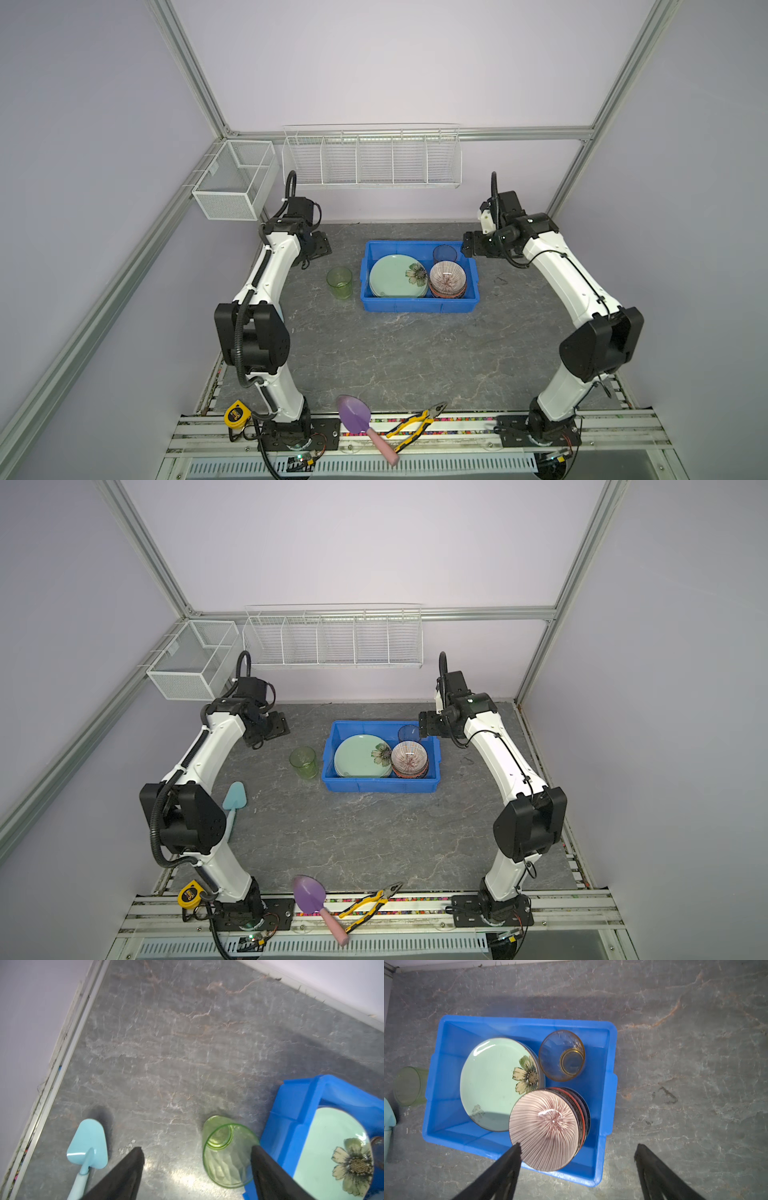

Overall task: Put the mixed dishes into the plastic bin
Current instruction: 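Grasp the green glass cup with the left gripper while the right gripper withdraws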

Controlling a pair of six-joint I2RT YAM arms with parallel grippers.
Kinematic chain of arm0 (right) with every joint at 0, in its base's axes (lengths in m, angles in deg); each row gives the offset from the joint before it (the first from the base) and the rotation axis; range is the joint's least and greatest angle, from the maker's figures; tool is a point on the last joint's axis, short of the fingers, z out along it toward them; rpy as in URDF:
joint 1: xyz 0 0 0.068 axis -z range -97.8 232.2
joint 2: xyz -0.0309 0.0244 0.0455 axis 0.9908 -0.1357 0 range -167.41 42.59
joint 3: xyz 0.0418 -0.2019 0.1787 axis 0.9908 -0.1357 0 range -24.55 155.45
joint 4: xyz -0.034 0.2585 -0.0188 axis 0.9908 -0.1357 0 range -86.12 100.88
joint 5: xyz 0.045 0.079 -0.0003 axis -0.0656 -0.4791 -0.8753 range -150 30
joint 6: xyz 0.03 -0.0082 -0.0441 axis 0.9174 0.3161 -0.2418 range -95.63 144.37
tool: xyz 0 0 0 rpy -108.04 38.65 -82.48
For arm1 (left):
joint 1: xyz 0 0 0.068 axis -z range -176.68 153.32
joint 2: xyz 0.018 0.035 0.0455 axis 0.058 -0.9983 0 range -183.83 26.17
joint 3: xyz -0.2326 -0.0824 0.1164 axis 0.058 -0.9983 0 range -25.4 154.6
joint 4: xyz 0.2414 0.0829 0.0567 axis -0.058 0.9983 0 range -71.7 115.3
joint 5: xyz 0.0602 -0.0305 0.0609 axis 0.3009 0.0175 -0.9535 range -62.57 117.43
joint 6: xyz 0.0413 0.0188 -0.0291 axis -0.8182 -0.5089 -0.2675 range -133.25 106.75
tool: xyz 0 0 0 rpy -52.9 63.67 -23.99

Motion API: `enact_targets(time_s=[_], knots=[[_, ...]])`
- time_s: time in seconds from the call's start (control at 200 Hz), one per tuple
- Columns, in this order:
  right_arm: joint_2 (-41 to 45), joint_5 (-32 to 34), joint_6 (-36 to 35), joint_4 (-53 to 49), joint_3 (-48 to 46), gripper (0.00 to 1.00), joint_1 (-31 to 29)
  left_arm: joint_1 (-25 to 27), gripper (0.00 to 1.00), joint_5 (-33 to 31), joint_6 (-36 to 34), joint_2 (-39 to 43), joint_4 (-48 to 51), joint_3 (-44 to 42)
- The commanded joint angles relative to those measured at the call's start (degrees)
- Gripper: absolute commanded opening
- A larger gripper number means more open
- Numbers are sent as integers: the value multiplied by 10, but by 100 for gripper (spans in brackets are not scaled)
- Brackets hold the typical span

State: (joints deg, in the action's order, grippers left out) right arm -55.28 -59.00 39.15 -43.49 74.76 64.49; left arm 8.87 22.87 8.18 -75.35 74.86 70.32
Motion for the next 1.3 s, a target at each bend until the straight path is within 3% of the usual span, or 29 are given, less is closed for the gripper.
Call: enact_targets(time_s=[0.0,0.11,0.395,0.565,0.875,1.05,1.295], knots=[[35,8,9,34,-34,88,-1,4,75,47,12,13,5,-36],[50,10,5,31,-53,88,-1,5,61,66,17,5,-11,-78],[63,9,-12,28,-76,88,15,7,53,78,26,-17,-47,-122],[67,-2,-13,37,-94,88,23,9,47,73,22,-37,-60,-125],[70,-5,-19,43,-105,88,32,21,29,52,22,-56,-62,-119],[67,-7,-23,39,-104,88,33,22,14,46,21,-60,-62,-119],[69,-11,-26,39,-106,88,37,22,4,36,15,-53,-44,-106]])
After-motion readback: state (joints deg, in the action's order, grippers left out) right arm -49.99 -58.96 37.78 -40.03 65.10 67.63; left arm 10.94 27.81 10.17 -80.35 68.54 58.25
